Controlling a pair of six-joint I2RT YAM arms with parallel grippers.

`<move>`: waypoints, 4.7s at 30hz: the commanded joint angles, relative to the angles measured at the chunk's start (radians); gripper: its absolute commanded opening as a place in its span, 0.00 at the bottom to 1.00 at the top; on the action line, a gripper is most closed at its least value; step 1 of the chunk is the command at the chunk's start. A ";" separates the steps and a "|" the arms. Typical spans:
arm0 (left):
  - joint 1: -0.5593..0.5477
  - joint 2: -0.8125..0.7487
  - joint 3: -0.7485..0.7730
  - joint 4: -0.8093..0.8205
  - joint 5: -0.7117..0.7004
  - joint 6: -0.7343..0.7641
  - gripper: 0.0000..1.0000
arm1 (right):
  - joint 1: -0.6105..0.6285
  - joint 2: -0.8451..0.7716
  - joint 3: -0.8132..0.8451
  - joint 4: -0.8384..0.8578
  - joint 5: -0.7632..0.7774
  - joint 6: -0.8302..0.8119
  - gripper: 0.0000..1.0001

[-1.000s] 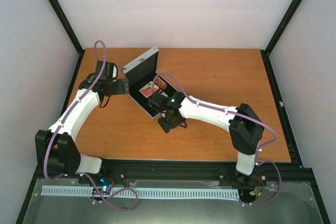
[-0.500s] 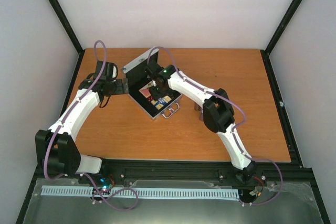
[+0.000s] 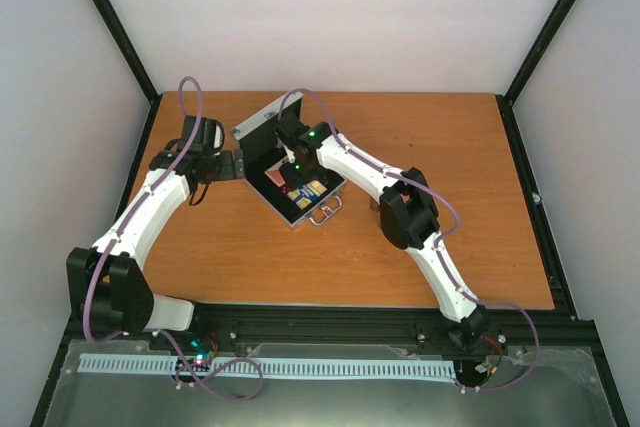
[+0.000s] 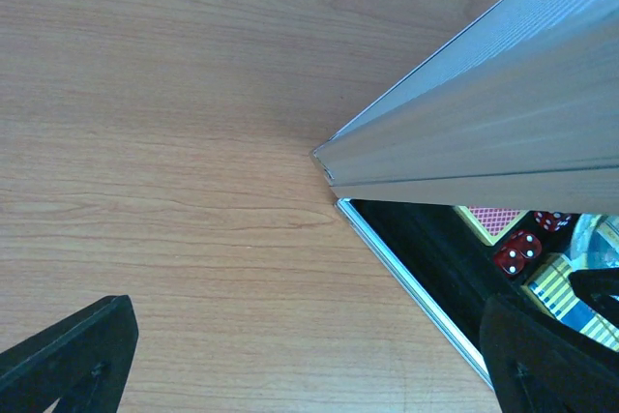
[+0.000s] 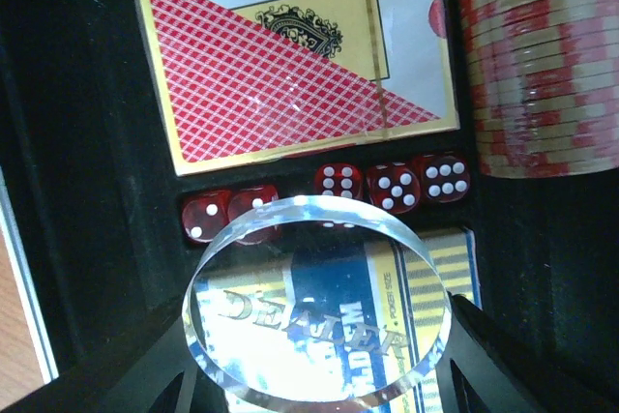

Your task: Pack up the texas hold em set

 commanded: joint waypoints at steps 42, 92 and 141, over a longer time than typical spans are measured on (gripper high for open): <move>0.005 -0.029 0.018 -0.009 -0.008 -0.012 1.00 | -0.058 -0.418 -0.454 0.003 0.134 0.073 1.00; 0.005 0.002 0.018 -0.012 -0.016 -0.014 1.00 | -0.261 -0.424 -0.757 0.114 0.134 0.013 0.51; 0.004 -0.175 -0.007 -0.124 -0.015 -0.003 1.00 | 0.013 -0.174 -0.313 0.738 -0.205 0.358 0.03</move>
